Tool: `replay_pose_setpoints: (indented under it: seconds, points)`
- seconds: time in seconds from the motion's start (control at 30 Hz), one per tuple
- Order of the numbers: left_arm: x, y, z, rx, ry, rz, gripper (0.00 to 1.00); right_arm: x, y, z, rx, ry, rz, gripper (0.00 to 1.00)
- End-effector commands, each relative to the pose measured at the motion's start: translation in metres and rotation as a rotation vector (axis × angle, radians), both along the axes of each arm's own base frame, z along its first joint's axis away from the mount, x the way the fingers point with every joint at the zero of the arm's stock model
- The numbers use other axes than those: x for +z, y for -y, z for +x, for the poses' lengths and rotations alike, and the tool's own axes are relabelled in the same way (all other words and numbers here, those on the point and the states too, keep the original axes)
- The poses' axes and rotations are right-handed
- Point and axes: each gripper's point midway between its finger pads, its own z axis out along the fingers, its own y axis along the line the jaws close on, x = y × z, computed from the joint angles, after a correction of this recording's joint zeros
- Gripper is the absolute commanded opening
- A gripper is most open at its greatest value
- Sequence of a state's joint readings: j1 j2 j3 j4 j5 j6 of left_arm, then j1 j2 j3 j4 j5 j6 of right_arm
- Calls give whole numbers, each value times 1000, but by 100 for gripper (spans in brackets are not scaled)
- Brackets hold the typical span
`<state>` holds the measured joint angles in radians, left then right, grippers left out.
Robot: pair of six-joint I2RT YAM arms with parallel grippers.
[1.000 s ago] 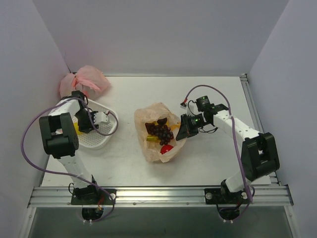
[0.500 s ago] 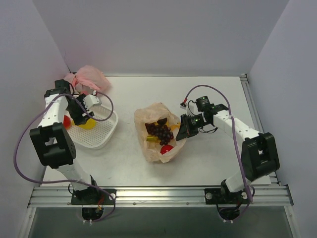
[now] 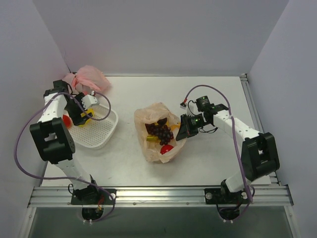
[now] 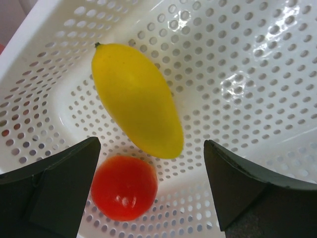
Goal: Place the fake fruits into the plastic bag and tie a complex knot
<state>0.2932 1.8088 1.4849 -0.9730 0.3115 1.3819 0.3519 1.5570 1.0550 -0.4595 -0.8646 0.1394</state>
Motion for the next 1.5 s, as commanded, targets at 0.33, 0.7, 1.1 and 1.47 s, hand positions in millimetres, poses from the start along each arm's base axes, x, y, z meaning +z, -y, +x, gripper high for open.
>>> replay_pose_setpoints:
  seconds: [0.33, 0.7, 1.1, 1.47]
  points:
    - [-45, 10, 61, 90, -38, -13, 96, 6, 1, 0, -6, -10, 0, 0]
    - [44, 94, 18, 28, 2, -379, 48, 6, 3, -2, 1, -7, -5, 0]
    - [184, 323, -138, -407, -23, -797, 43, 10, -2, 3, -7, -9, 19, 0]
    - [156, 453, -165, -476, -23, -940, 46, 17, -1, 1, -13, 7, 27, 0]
